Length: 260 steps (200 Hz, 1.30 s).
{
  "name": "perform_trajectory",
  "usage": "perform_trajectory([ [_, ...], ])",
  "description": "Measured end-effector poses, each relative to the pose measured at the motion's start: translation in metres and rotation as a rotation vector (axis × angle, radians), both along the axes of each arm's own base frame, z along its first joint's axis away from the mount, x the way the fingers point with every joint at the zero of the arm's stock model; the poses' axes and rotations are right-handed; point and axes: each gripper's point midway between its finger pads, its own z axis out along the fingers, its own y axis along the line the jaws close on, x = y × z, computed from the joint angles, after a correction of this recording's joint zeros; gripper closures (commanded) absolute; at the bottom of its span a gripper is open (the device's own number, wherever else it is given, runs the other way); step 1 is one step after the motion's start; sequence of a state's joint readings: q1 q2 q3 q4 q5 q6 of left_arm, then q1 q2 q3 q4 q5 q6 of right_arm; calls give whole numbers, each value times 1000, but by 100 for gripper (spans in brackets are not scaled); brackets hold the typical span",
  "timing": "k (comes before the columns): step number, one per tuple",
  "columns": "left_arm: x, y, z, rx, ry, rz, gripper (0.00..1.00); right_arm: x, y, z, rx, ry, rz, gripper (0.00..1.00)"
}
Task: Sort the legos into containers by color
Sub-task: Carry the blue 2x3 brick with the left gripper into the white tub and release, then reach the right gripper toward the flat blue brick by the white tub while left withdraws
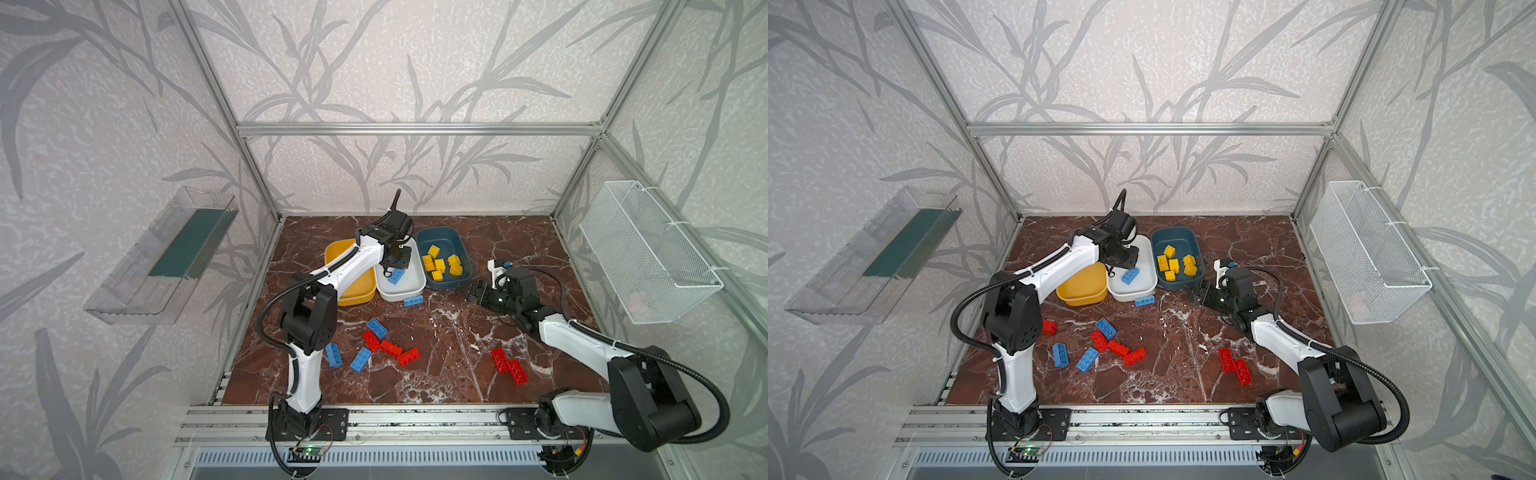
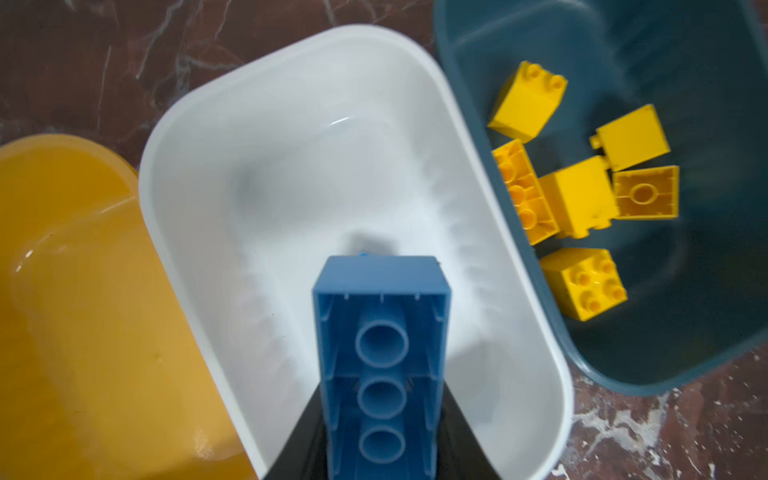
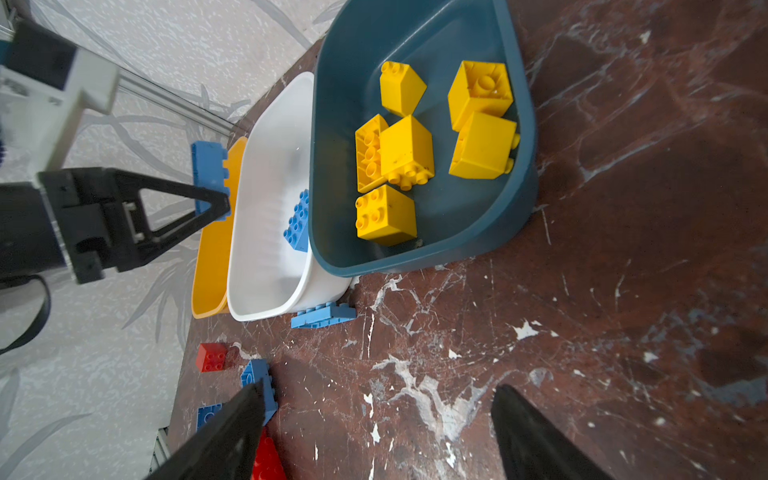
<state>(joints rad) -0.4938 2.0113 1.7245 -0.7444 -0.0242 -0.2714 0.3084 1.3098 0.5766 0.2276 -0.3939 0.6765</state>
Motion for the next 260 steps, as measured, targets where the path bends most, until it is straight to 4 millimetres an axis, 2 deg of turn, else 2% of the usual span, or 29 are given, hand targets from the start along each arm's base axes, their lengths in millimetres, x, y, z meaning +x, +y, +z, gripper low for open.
perform_trajectory([
  [26, 4, 3, -11, 8, 41, 33, 67, -3, 6, 2, -42, -22, 24, 13],
  [56, 9, 1, -7, 0, 42, 53, 41, -8, 19, 13, -109, -83, 60, 7],
  [100, 4, 5, -7, -5, 49, 87, 26, -25, 54, 16, -242, -165, 151, 0],
  [125, -9, 13, 8, -18, 36, 105, 18, -27, 66, 10, -312, -186, 168, 1],
  [143, -13, 16, 34, -51, -21, 113, 8, -29, 69, 0, -355, -182, 178, 1],
  [158, -31, 27, 52, -71, -56, 126, 1, -29, 75, -9, -404, -186, 177, 1],
  [189, -74, 53, 110, -133, -177, 145, 1, -39, 94, -31, -482, -193, 214, 1],
  [209, -98, 70, 136, -161, -259, 156, 1, -39, 101, -41, -519, -201, 211, 1],
  [232, -124, 90, 142, -164, -317, 173, 1, -35, 107, -53, -552, -204, 197, 1],
  [260, -153, 109, 131, -159, -343, 182, 1, -24, 117, -62, -572, -195, 173, 1],
])
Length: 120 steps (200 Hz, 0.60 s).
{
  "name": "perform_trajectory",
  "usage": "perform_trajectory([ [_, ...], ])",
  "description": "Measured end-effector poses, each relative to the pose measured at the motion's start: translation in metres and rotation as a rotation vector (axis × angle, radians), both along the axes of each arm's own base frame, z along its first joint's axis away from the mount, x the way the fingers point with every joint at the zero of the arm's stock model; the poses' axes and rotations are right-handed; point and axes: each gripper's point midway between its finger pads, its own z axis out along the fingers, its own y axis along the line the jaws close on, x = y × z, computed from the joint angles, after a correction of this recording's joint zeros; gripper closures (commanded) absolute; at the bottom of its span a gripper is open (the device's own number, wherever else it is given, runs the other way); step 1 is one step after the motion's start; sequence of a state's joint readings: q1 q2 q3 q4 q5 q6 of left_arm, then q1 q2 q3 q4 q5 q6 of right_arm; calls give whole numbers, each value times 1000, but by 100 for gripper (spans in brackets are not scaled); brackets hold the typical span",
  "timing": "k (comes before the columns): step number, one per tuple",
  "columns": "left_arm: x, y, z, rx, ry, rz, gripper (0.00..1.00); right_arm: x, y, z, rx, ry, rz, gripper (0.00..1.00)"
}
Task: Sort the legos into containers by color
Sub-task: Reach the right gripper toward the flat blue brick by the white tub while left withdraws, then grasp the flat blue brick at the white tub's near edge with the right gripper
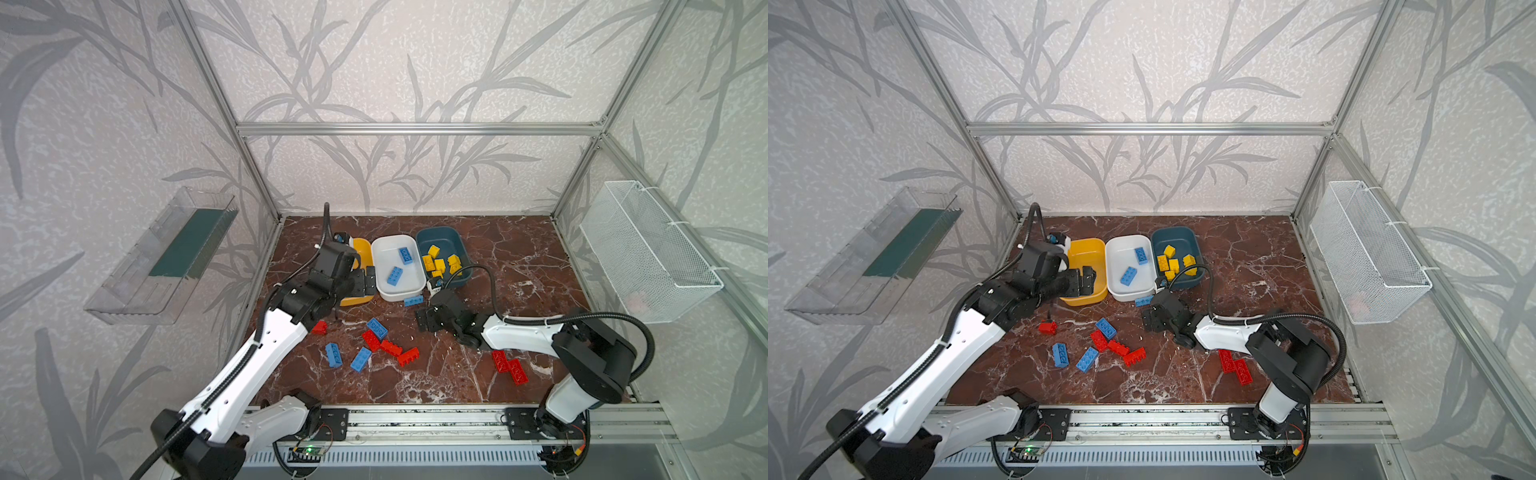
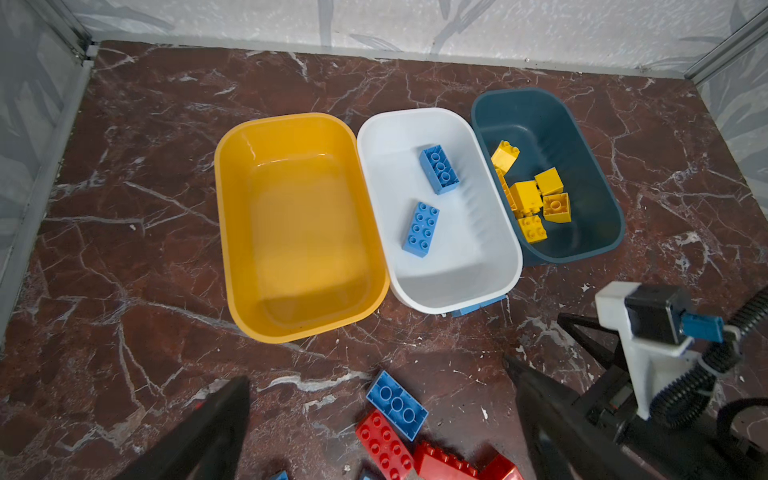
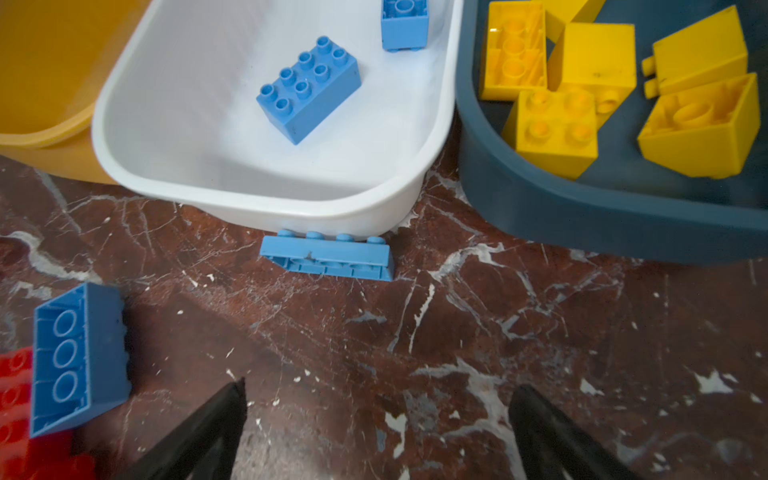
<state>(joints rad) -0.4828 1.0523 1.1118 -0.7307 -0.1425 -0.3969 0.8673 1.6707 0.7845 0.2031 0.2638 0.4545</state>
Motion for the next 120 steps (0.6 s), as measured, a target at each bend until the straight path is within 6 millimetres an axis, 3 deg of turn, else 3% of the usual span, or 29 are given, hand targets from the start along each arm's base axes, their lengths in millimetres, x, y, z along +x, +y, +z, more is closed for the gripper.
perform_trajectory([
  [63, -34, 25, -18, 17, -38, 27, 1, 20, 21, -21, -3, 19, -67, 1],
  [120, -33, 26, -35, 53, 1, 21, 1, 23, 32, -31, -9, 23, -92, 1],
])
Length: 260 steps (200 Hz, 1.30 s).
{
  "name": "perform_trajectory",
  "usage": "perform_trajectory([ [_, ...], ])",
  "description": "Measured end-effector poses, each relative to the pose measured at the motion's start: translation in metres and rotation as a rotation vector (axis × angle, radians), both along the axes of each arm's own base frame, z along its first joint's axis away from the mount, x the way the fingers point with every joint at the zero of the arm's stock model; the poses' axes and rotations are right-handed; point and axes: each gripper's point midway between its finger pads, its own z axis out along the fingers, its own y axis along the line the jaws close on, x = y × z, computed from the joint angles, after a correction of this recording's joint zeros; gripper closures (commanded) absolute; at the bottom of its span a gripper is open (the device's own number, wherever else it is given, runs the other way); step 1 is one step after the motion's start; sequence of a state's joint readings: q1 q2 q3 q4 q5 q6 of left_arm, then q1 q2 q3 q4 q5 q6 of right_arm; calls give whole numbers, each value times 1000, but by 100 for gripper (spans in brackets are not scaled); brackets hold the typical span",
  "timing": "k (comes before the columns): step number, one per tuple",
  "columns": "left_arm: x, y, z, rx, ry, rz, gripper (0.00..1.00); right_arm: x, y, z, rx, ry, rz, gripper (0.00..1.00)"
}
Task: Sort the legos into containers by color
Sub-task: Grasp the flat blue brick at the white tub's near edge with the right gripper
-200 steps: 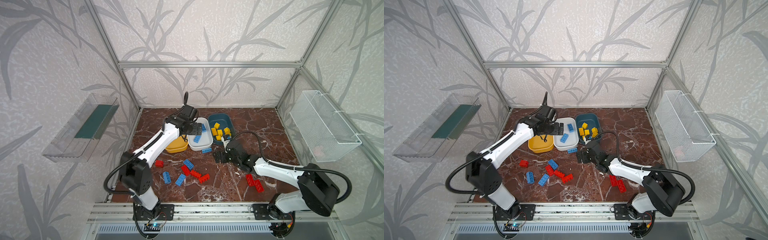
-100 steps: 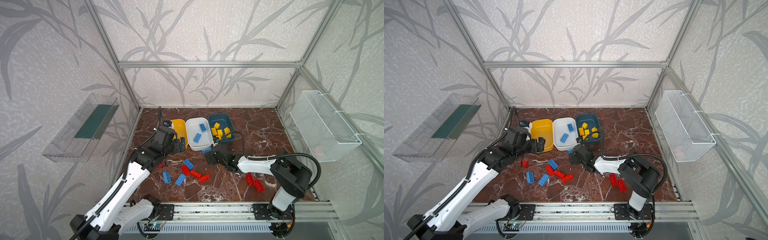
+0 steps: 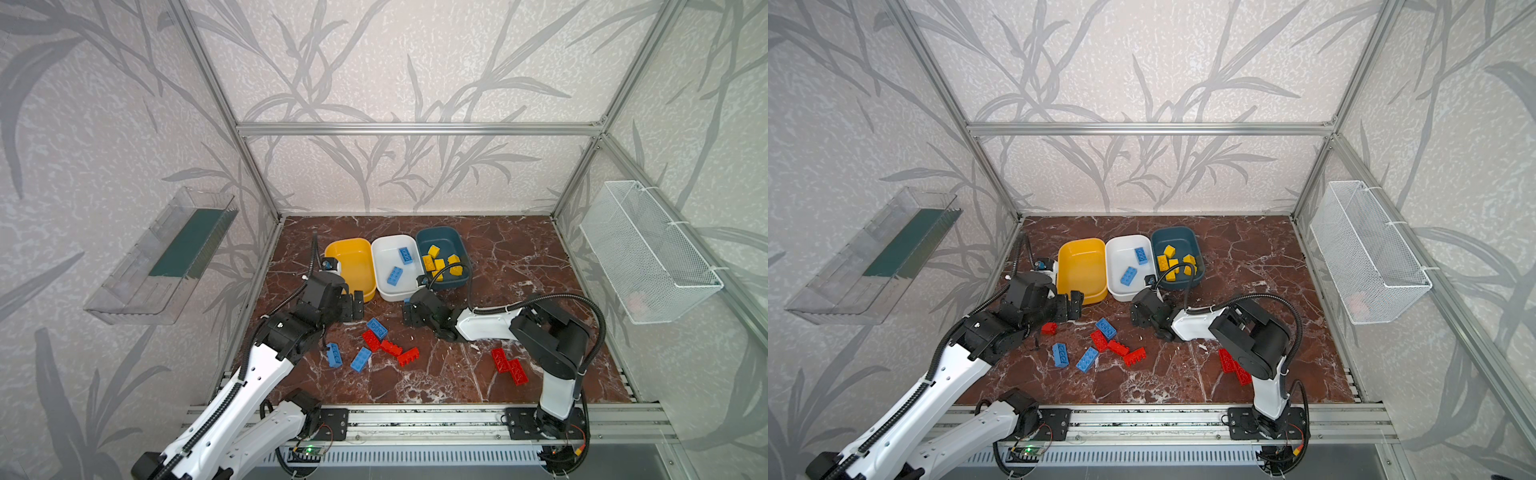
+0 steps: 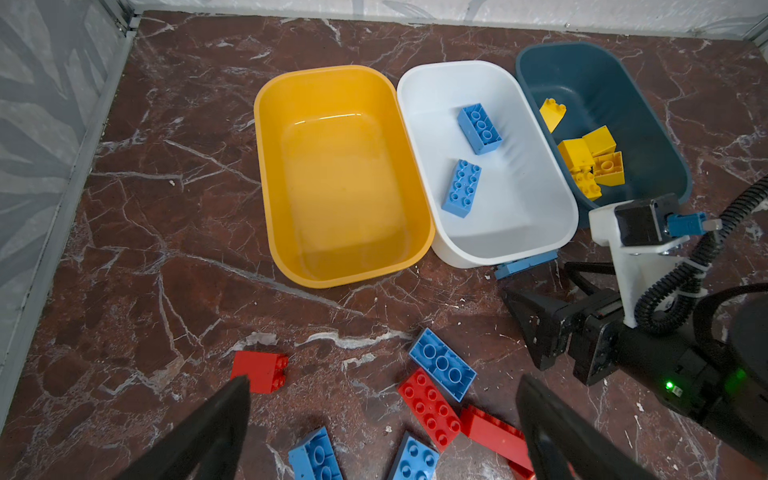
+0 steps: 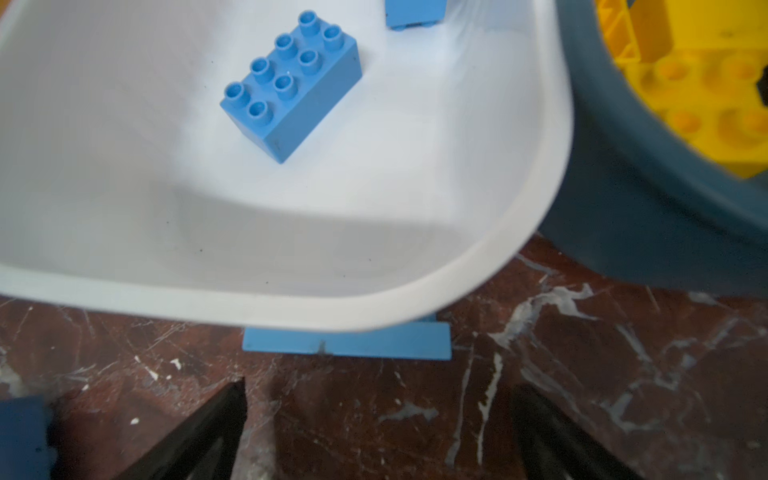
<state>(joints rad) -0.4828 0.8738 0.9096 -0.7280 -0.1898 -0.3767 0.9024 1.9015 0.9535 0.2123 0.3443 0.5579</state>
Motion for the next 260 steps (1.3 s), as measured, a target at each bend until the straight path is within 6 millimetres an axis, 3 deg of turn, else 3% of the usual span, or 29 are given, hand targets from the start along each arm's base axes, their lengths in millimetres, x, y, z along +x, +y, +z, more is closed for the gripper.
perform_trajectory([
  [87, 1, 0, -2, 10, 5, -5, 1, 16, 14, -2, -17, -47, -33, 2],
  [117, 2, -1, -4, 15, 14, -6, 1, 21, 20, -4, -22, -54, -29, 11],
  [161, 3, -2, -8, 20, 28, -6, 1, 22, 20, -5, -31, -59, -29, 35],
  [220, 4, -3, -11, 21, 40, -10, 1, 22, 19, -3, -39, -71, -18, 46],
  [260, 4, -5, -11, 15, 43, -16, 1, 11, 13, 0, -39, -43, 7, 48],
])
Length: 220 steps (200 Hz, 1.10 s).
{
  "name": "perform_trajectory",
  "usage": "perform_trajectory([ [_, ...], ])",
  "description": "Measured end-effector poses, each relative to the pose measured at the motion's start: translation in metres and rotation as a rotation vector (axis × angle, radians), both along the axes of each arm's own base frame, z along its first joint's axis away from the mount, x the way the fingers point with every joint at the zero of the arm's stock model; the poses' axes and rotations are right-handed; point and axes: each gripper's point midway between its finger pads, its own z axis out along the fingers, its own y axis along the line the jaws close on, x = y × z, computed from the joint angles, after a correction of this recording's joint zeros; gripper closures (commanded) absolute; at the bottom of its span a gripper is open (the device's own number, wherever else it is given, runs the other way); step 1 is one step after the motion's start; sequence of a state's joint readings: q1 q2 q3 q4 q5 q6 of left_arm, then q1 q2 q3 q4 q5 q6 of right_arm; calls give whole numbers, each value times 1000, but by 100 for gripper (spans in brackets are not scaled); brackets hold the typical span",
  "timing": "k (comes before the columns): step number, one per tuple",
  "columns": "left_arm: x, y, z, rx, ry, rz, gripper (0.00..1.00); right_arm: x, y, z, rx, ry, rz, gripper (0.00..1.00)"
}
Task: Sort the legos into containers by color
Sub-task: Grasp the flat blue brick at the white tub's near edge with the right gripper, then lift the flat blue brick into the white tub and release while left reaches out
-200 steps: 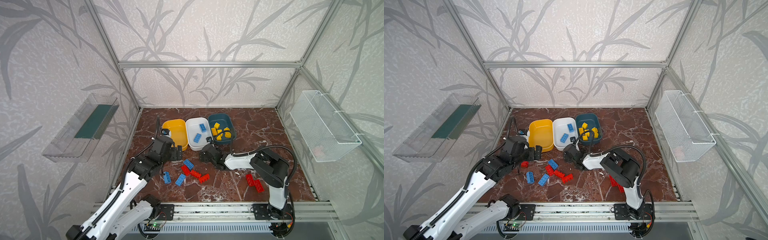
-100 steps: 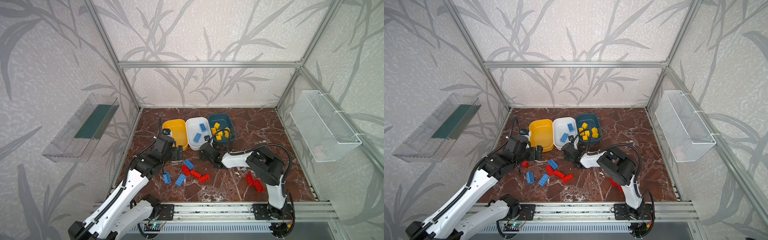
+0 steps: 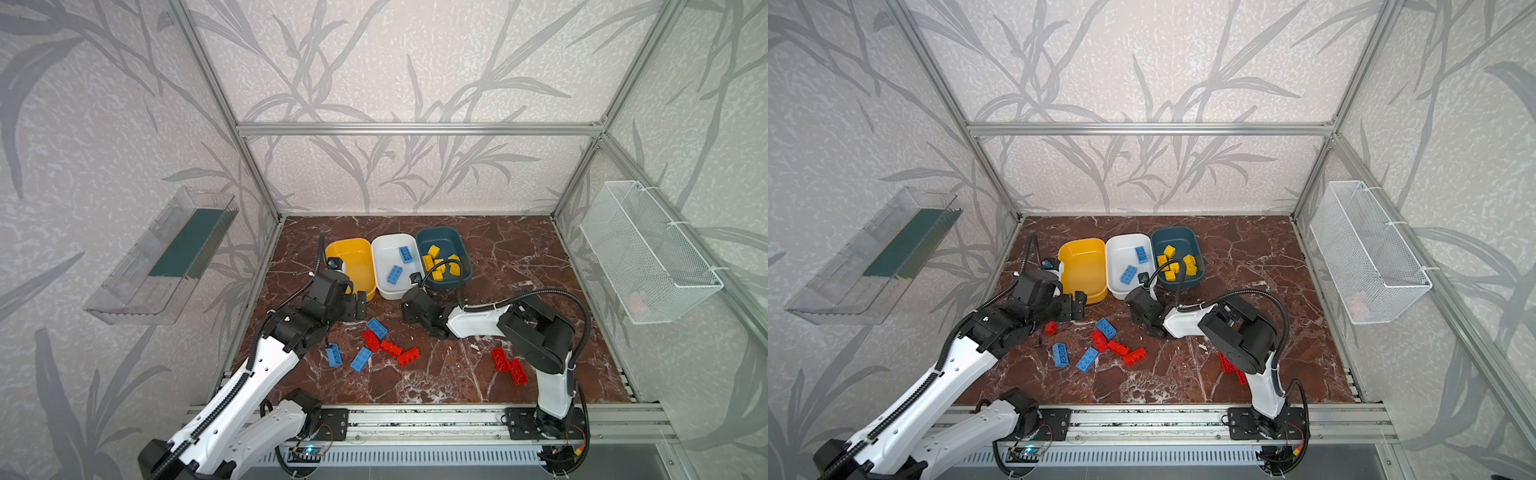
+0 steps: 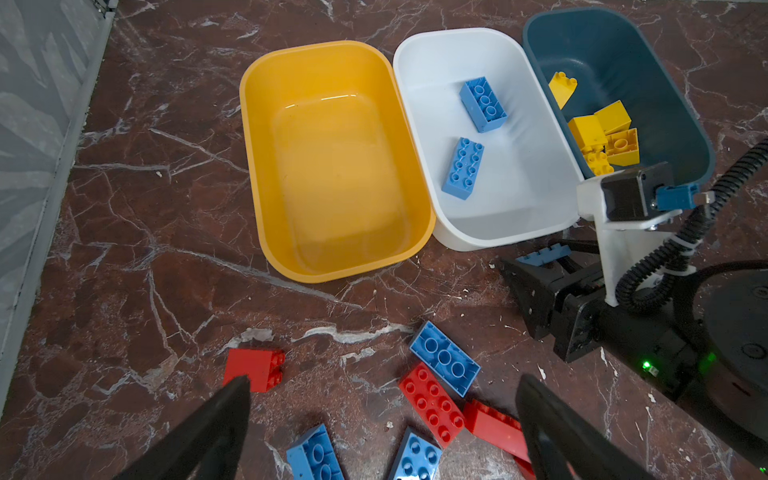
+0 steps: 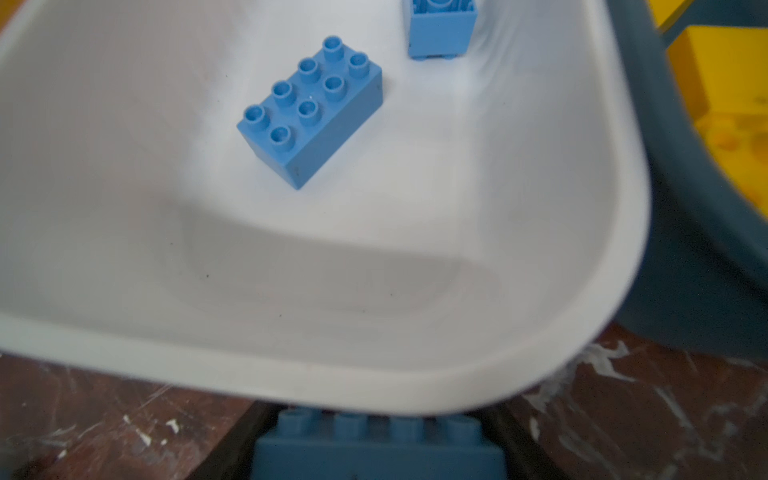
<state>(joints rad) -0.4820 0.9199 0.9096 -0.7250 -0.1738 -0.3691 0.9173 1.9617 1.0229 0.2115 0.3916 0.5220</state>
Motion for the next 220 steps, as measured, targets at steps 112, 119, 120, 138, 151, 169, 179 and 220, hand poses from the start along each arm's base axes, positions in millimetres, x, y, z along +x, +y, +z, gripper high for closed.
perform_trajectory([
  [112, -4, -5, 2, -29, 0, -25, 1, 4, 13, 104, 153, 5, 115, 49],
  [119, -4, -5, 1, -30, 2, -27, 1, 9, 15, 112, 164, 5, 118, 49],
  [120, -4, -5, 1, -30, 2, -27, 1, 11, 15, 113, 166, 6, 119, 49],
  [138, -4, -6, 1, -34, 6, -32, 1, 28, 22, 130, 187, 1, 126, 49],
  [151, -4, -7, 1, -35, 6, -33, 1, 42, 30, 136, 195, 3, 132, 49],
  [169, -4, -7, 1, -36, 7, -35, 1, 56, 35, 130, 190, 26, 136, 47],
  [179, -4, -7, 1, -36, 7, -35, 1, 60, 36, 120, 179, 50, 137, 47],
  [220, -5, -8, 1, -37, 8, -37, 1, 60, 25, 88, 137, 143, 130, 33],
])
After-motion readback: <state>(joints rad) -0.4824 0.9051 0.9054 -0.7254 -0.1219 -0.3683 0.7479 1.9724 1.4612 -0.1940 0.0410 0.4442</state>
